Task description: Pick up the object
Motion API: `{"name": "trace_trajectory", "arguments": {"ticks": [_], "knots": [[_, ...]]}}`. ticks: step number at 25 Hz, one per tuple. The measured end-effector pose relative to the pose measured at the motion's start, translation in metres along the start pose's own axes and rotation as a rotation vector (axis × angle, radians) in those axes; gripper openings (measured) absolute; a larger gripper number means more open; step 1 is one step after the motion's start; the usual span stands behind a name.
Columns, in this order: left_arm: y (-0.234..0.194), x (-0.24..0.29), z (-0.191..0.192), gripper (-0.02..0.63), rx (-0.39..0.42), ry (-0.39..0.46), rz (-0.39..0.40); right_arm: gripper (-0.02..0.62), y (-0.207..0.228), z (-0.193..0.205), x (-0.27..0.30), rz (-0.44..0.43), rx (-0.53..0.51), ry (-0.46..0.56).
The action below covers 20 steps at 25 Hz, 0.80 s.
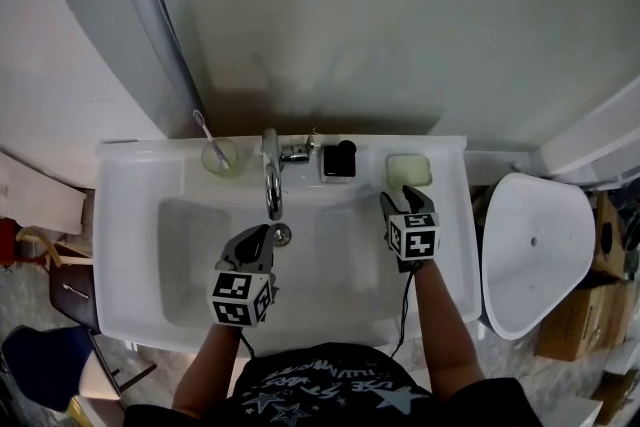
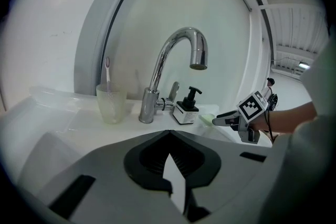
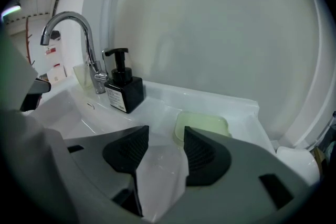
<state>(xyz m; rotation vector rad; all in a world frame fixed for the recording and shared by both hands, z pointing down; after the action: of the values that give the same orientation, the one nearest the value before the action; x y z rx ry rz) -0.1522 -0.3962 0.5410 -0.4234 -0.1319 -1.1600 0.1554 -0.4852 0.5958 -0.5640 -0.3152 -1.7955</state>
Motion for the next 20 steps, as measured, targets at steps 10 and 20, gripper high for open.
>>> {"name": "trace_trajectory", "arguments": {"ticks": [10,20], "knots": [[-0.007,0.006,0.006,0.015,-0.011,-0.024,0.0,0.17,0.008,0.006,0.035,0.012,-0.064,-0.056],[-0.014,0.008,0.012,0.015,-0.029,-0.038,-0.007,0.096,0.009,0.012,0.05,0.024,-0.08,-0.122]]}}
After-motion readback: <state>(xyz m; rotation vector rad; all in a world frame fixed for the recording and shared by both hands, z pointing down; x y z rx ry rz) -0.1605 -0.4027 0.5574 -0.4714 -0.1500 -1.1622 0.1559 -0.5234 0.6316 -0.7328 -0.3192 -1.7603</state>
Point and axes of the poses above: the fingertips, and each gripper's own axes: x forward along the fingers, y to its right, z out of its underside, the point moved 4 cm from there along -x, backward along the fingers, and after that the axes turned 10 degrees about y, right-handed, at the moved point
